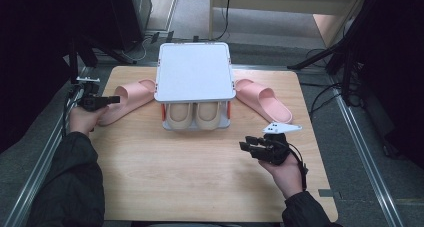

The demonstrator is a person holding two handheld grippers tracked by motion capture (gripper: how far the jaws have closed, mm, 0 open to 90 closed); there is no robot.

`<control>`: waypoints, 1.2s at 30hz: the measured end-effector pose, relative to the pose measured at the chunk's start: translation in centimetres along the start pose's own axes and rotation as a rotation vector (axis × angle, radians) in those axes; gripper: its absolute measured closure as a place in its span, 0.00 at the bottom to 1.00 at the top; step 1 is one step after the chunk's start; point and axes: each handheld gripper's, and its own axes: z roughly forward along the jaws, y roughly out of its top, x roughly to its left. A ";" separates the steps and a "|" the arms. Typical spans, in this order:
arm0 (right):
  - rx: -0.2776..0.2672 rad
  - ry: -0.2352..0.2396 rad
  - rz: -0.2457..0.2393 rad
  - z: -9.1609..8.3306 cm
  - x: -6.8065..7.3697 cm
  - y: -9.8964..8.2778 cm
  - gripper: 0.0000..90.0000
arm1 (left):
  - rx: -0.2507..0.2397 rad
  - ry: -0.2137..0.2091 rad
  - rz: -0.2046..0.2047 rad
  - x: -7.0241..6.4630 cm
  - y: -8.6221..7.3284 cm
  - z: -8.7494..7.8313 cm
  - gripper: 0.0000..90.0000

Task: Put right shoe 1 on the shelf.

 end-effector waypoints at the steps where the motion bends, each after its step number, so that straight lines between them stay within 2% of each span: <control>1: 0.003 0.000 -0.002 0.1 0.0 0.0 0.70 | 0.011 0.005 0.008 0.0 -0.1 0.3 0.99; 5: 0.010 -0.003 -0.008 0.2 0.0 -0.1 0.70 | 0.061 0.012 0.033 -0.2 -0.3 1.4 0.99; 15: 0.013 -0.008 -0.010 0.2 0.1 0.0 0.70 | 0.061 0.004 0.019 -0.6 -0.4 1.5 0.99; 22: 0.004 -0.009 0.001 -0.1 -0.1 0.0 0.70 | 0.072 -0.008 0.011 -2.0 -0.9 1.5 0.99; 27: 0.003 -0.006 -0.010 0.0 0.0 0.1 0.70 | 0.098 -0.026 0.024 -3.1 -1.0 1.6 0.99; 32: 0.001 -0.002 -0.006 0.2 -0.1 0.2 0.70 | 0.094 -0.041 0.021 -4.1 -1.3 2.0 0.99; 36: 0.004 -0.002 0.000 0.3 -0.1 0.3 0.70 | 0.095 -0.056 -0.003 -4.9 -1.4 2.3 0.99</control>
